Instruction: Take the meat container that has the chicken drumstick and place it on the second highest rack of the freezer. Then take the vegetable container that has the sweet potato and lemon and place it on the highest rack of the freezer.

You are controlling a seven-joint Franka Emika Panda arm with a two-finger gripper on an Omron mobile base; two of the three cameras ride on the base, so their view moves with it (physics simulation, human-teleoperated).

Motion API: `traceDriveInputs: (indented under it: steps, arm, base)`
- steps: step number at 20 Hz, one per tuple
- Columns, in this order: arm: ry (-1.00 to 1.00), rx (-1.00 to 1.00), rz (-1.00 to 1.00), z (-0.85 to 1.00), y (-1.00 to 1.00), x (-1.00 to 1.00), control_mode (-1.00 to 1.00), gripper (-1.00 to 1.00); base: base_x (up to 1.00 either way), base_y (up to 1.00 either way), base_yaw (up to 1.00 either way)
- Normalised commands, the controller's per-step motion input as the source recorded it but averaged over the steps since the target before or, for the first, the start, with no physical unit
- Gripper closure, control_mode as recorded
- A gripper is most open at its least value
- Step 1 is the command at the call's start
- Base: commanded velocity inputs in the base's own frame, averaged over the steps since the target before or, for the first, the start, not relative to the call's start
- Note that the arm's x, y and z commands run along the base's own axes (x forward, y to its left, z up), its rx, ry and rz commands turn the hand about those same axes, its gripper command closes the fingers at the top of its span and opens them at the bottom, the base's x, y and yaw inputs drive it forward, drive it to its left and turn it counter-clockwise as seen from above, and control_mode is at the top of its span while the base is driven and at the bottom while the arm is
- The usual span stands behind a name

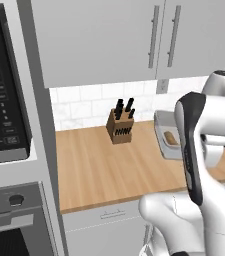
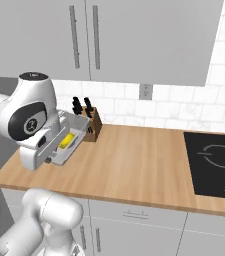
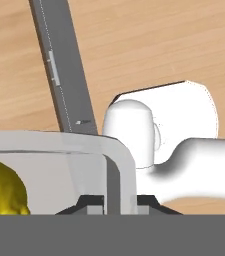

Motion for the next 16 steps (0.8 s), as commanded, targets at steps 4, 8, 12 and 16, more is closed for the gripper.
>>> traceDriveInputs:
  steps: [4,8,12,16]
  arm:
    - [0.0,-0.09,0.0,0.0,-0.14,0.0,-1.0,1.0]
    - [0.0,-0.13,0.0,0.0,-0.03,0.0,-1.0,1.0]
    - [0.0,-0.04,0.01,0.0,0.0,0.0,-1.0,1.0]
    - [0.0,0.0,0.0,0.0,0.0,0.0,-1.0,1.0]
  base:
    - [0.0,0.0,0.0]
    - [0.0,0.0,0.0]
    - [0.0,0.0,0.0]
    - [0.0,0.0,0.0]
